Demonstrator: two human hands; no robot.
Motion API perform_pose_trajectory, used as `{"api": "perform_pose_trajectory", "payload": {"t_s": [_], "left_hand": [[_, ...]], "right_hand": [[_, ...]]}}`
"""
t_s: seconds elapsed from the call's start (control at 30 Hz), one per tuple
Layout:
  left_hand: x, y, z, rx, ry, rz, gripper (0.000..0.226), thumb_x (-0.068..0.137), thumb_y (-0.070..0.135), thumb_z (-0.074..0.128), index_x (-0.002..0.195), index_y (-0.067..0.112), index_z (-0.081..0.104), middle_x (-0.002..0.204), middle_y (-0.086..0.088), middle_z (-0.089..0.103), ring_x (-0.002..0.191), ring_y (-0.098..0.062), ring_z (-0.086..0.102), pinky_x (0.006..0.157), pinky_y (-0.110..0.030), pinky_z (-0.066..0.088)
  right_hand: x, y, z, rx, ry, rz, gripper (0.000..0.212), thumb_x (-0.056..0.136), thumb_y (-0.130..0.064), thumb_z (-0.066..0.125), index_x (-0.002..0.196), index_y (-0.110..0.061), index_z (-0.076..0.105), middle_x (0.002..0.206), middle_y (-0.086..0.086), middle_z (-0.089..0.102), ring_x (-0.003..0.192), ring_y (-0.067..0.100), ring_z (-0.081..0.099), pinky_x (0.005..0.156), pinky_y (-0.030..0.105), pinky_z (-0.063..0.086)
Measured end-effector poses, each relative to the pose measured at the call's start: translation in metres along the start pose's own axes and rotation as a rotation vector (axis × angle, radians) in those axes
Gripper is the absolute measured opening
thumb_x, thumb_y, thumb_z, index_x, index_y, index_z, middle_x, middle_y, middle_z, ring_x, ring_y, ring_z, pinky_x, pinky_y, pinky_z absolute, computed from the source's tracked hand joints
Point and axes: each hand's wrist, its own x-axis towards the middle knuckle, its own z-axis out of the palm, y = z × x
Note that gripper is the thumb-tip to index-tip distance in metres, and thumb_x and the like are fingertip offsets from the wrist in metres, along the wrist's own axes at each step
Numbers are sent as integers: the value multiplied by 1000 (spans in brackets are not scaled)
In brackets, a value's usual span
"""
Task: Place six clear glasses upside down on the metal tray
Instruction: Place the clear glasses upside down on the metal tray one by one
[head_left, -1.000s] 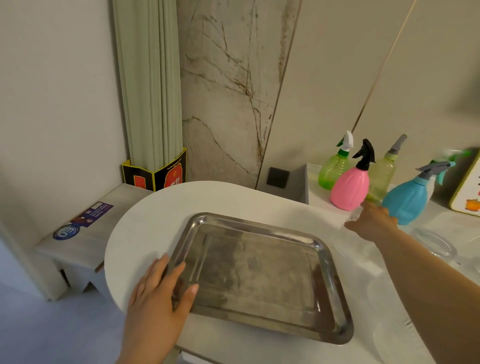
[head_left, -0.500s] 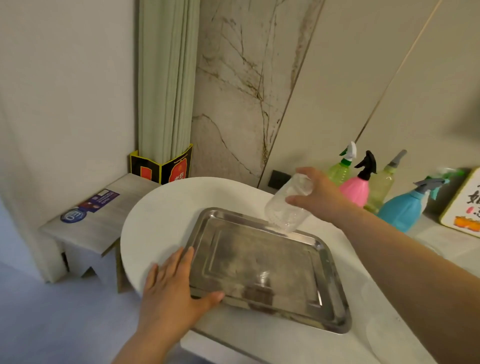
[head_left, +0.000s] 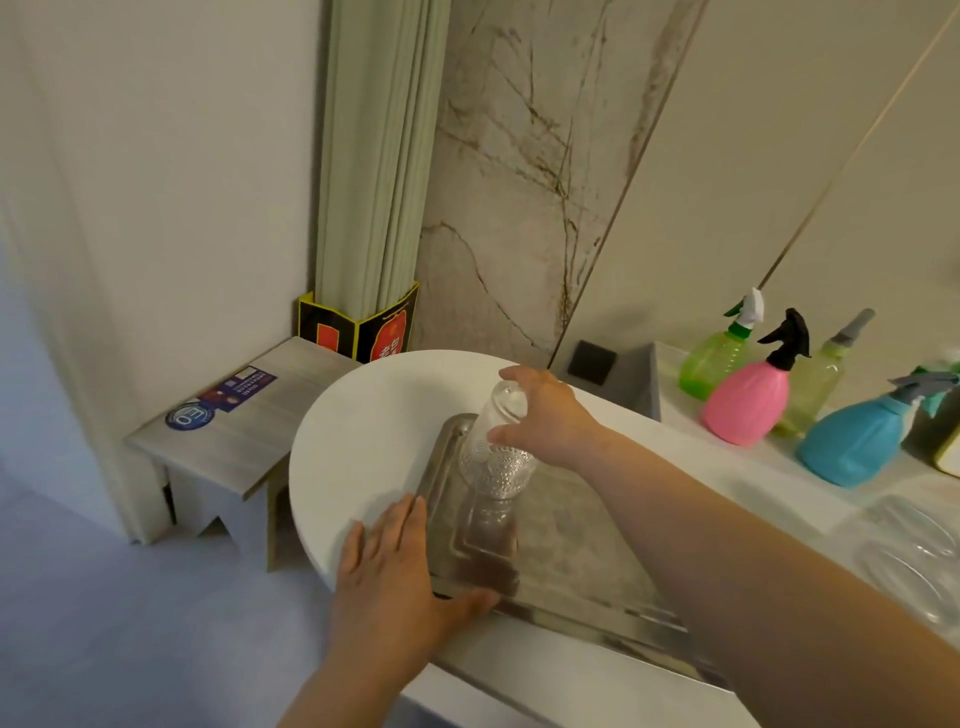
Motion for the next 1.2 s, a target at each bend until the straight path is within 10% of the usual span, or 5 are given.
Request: {"api": "perform_pose_trajectory", "payload": {"t_s": [0.57, 0.7, 0.8, 1.0, 1.2], "left_hand": [[-6, 6, -8, -13, 33, 113, 86, 78, 65, 48, 143, 25, 9, 155, 5, 3, 140, -9, 0, 112, -34, -8], [-13, 13, -11, -13, 131, 242, 55, 87, 50, 50, 133, 20, 42, 144, 0, 40, 136, -13, 24, 111, -34, 2], [-23, 27, -11, 7, 140, 378, 43, 78, 43, 46, 93, 11, 71, 97, -7, 74, 100, -25, 65, 99, -36, 30], [-35, 36, -5, 165, 42, 518, 76, 90, 57, 15, 81, 12, 74, 81, -3, 76, 76, -20, 72, 84, -36, 26], [-41, 38, -5, 181, 4, 477, 54, 71, 44, 35, 87, 8, 74, 89, -8, 75, 85, -28, 70, 87, -36, 24]], "right_hand": [[-47, 24, -45, -53, 2, 13, 71, 75, -30, 69, 136, -18, 34, 148, 5, 32, 135, 22, 29, 109, 34, 27], [-97, 63, -82, -152, -23, 163, 63, 78, -32, 66, 133, -19, 39, 146, 3, 35, 129, 20, 37, 105, 32, 32], [-134, 93, -101, -173, -18, 325, 61, 78, -33, 65, 132, -20, 39, 144, 4, 37, 125, 22, 41, 102, 32, 35], [-196, 135, -108, -197, -16, 510, 67, 73, -43, 67, 131, -23, 40, 145, 2, 37, 129, 22, 38, 106, 34, 32], [-221, 151, -97, -217, -71, 573, 84, 69, -51, 67, 138, -24, 26, 150, -1, 24, 132, 23, 34, 107, 35, 32]]}}
